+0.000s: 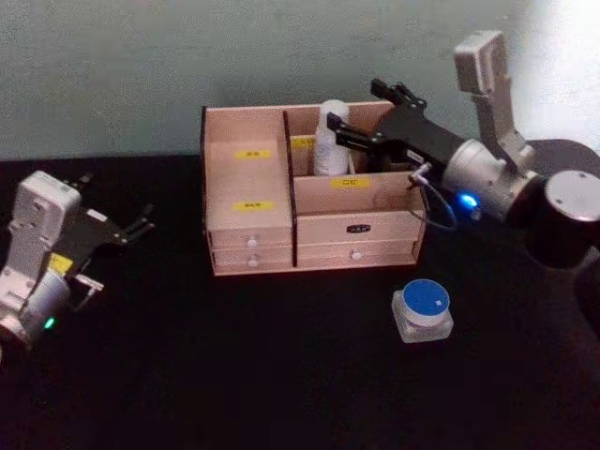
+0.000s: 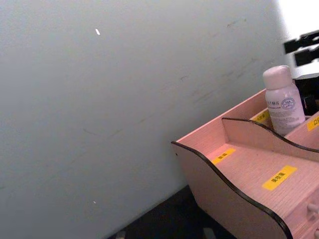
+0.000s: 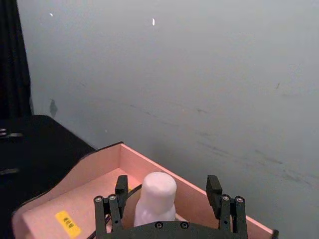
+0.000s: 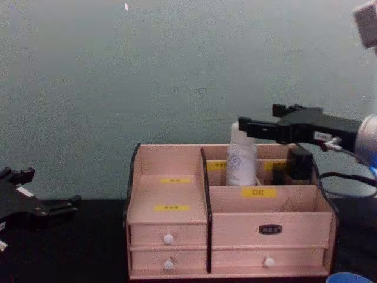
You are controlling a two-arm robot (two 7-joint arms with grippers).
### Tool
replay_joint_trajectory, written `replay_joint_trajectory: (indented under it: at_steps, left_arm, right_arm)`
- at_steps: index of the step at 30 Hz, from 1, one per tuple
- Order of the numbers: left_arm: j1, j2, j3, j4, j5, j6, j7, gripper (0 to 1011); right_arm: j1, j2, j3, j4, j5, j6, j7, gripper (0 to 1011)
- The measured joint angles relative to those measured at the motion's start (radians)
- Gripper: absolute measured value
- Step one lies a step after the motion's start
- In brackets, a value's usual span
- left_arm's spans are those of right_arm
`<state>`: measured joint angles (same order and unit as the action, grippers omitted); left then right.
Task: Pick up the facial cleanser and watermelon frost from the table and place them into the tiered storage box.
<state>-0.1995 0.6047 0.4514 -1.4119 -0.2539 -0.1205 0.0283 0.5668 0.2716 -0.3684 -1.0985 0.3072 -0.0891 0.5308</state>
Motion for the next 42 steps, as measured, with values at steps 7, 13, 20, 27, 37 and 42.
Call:
replay_joint_trajectory:
  at_steps: [7,13,20,27,37,42]
  left_arm:
    - [0.000,0.000,0.000,0.000,0.000,0.000,0.000,1001]
    - [0.000,0.000,0.000,0.000,0.000,0.000,0.000,1001]
    - [0.000,0.000,0.000,0.000,0.000,0.000,0.000,1001]
    - [0.000,0.000,0.000,0.000,0.000,0.000,0.000,1001]
    - [0.000,0.000,0.000,0.000,0.000,0.000,0.000,1001]
    - [0.000,0.000,0.000,0.000,0.000,0.000,0.000,1001]
  right_arm:
    - [-0.115,0.085,0.025,-0.178,0.037,0.040,-0.005,1002]
    - [-0.222,0.167,0.056,-0.310,0.078,0.068,-0.008,1003]
    - [-0.339,0.256,0.092,-0.405,0.133,0.061,0.015,1003]
    - [-0.432,0.324,0.114,-0.474,0.182,0.066,0.035,1003]
    - [-0.522,0.389,0.123,-0.508,0.229,0.091,0.039,1003]
    - [-0.545,0.402,0.117,-0.510,0.231,0.083,0.037,1002]
